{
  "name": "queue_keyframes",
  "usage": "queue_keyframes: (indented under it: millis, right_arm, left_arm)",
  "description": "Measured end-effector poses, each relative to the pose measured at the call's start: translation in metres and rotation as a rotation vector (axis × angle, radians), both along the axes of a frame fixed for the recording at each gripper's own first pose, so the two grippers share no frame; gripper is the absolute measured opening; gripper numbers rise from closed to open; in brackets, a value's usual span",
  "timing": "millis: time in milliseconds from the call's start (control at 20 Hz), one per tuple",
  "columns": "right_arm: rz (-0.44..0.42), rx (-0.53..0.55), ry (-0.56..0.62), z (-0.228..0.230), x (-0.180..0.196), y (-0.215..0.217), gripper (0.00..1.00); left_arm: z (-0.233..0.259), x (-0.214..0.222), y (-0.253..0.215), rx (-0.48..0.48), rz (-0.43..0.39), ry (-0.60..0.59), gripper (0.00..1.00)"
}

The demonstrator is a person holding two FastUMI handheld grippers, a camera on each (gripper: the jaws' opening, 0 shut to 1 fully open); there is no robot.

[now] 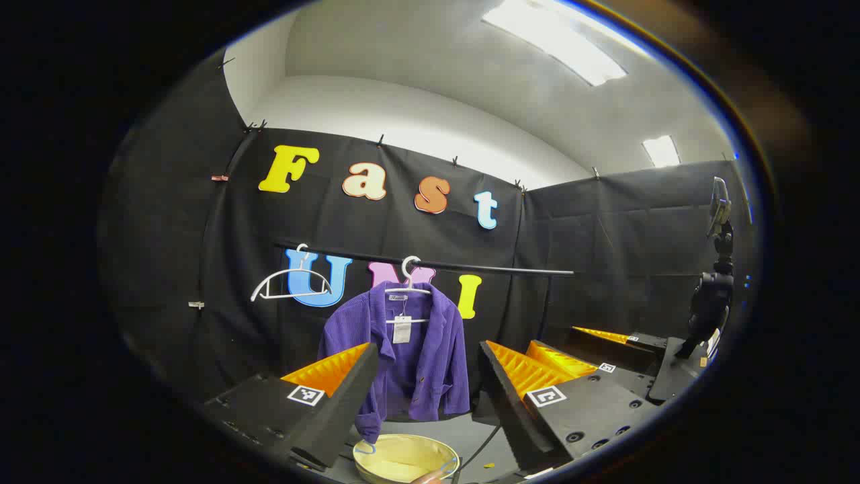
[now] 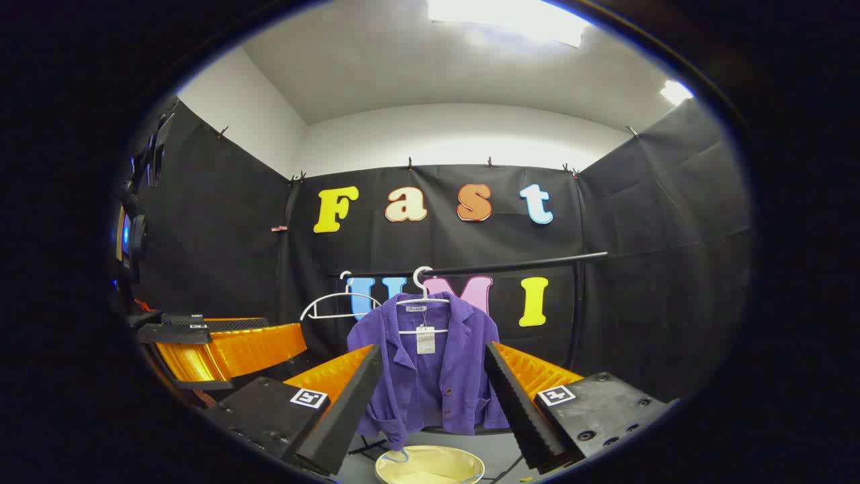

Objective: Grasp the clothes on the hanger with both hands and then place them into the laundry hamper below.

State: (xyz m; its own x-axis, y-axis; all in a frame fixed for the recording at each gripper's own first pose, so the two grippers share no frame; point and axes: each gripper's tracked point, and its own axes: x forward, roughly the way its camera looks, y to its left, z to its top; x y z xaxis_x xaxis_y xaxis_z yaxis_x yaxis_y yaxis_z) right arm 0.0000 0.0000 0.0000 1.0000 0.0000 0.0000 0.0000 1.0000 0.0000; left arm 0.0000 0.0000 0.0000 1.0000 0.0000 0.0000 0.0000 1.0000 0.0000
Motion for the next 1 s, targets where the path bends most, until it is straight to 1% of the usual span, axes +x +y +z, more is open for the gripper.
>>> queue_keyframes:
  millis: [250,600,800,1000]
  right_arm:
    - [-0.022,-0.014,0.010,0.000,-0.006,-0.006,0.98]
    - [-0.076,-0.038,0.010,0.005,-0.024,-0.015,0.97]
    - [-0.110,-0.035,0.002,0.010,-0.031,-0.022,0.97]
    - [-0.125,-0.033,-0.007,0.013,-0.034,-0.024,0.97]
  left_arm:
    - [0.006,0.000,-0.006,-0.003,-0.023,-0.016,0.93]
    - [0.013,0.009,-0.004,-0.065,-0.066,-0.016,0.93]
    - [0.006,0.013,-0.013,-0.043,-0.075,-0.015,0.93]
    - [0.005,0.008,-0.018,-0.041,-0.091,-0.016,0.93]
